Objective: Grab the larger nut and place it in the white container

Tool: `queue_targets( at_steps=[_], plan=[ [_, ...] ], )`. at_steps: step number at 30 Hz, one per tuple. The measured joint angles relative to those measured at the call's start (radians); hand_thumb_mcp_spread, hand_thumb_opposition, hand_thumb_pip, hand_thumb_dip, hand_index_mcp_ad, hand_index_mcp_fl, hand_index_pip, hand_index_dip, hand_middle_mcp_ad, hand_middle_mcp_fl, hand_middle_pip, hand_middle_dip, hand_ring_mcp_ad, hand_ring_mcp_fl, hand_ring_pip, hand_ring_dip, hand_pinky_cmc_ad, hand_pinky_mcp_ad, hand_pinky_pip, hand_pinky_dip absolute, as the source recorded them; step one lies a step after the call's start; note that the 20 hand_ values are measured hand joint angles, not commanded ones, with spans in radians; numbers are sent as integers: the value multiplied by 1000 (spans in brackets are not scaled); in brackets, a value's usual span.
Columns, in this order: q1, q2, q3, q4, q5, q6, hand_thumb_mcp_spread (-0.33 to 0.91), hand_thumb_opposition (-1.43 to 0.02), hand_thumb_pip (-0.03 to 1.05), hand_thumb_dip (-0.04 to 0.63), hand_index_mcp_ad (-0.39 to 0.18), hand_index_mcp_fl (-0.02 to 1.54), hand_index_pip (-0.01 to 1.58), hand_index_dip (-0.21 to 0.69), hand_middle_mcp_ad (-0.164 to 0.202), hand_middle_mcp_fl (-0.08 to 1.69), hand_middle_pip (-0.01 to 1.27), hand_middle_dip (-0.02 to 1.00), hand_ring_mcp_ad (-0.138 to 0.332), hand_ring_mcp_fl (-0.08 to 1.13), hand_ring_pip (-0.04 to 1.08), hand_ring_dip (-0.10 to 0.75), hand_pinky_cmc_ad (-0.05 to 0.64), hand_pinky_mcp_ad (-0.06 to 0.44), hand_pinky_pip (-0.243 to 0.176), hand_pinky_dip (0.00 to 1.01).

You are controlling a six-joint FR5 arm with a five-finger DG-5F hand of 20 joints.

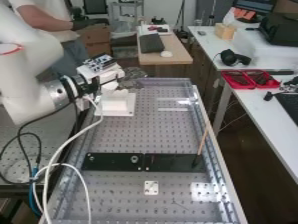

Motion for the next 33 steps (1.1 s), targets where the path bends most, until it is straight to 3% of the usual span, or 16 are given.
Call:
queue_targets(
  at_steps=[12,25,29,32,33],
  plan=[
    [91,-33,-15,-59,124,-58,304,-911,799,218,-168,246,1518,16,44,37,133,190,113,0,105,96,323,264,-75,525],
    [102,-58,-20,-88,153,-59,304,-911,799,220,-168,250,1524,33,44,37,138,202,113,0,106,96,326,264,-75,525],
    [105,-58,-14,-116,156,-69,309,-915,756,234,-173,202,1513,35,44,2,134,202,113,0,106,96,323,264,-75,532],
    [105,-57,-12,-117,156,-56,312,-883,761,236,-173,3,1417,38,44,2,133,202,113,-2,110,96,326,265,-75,578],
    [104,-56,-13,-117,155,-52,300,-883,761,234,-169,7,1398,31,51,5,133,202,119,-2,124,96,326,265,-75,581]
  ],
)
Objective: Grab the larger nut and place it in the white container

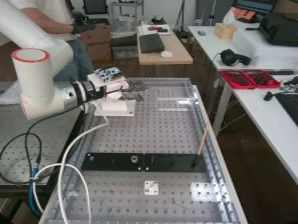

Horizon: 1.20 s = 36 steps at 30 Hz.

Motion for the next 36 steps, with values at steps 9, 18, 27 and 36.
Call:
queue_targets(
  at_steps=[9,18,27,36],
  plan=[
    [-8,14,-3,13,3,22,274,-876,792,234,-169,9,1292,-30,54,2,126,202,126,0,140,96,326,265,-101,663],
    [-135,140,16,-4,19,70,257,-871,794,234,-173,5,1260,-37,58,5,129,206,138,0,140,96,328,264,-103,663],
    [-295,223,100,-149,94,3,239,-850,754,234,-169,5,1049,-35,63,2,129,222,150,-3,126,96,328,281,-106,663],
    [-334,371,120,-230,307,11,227,-805,688,225,-157,7,642,-35,73,2,126,227,154,0,87,93,328,293,-105,663]
  ],
)
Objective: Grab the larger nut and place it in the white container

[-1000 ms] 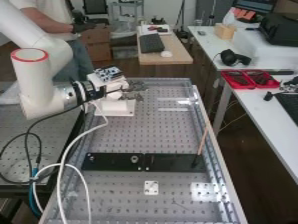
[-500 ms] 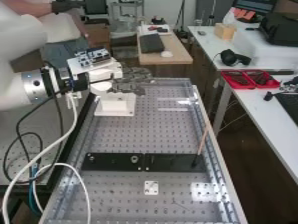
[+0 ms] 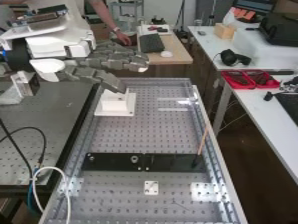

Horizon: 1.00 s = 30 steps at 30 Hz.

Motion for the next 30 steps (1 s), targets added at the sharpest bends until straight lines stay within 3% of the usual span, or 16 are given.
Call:
queue_targets(
  at_steps=[6,15,30],
  plan=[
    [22,84,-17,-33,157,31,192,-777,682,220,-138,7,438,-26,77,37,127,229,175,0,89,96,328,312,-105,658],
    [101,101,-31,-91,317,34,176,-759,682,195,-136,21,307,9,77,37,129,236,176,0,91,112,351,314,-105,607],
    [117,92,-10,-122,349,25,176,-759,682,190,-138,38,293,19,77,35,129,234,175,0,70,112,365,311,-105,574]
  ],
)
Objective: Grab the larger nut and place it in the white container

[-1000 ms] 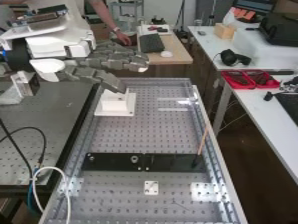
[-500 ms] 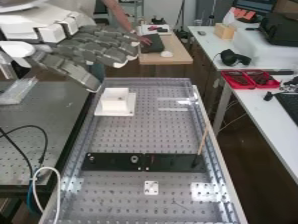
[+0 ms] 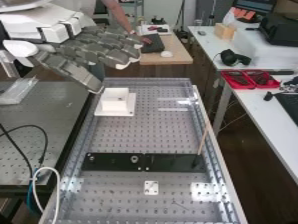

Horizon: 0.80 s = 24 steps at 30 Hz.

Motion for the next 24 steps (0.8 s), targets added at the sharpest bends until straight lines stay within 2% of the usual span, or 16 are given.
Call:
queue_targets(
  at_steps=[24],
  plan=[
    [-20,-4,9,-29,-20,-1,176,-759,679,190,-138,38,284,19,77,37,129,234,176,0,73,112,365,311,-105,576]
  ],
)
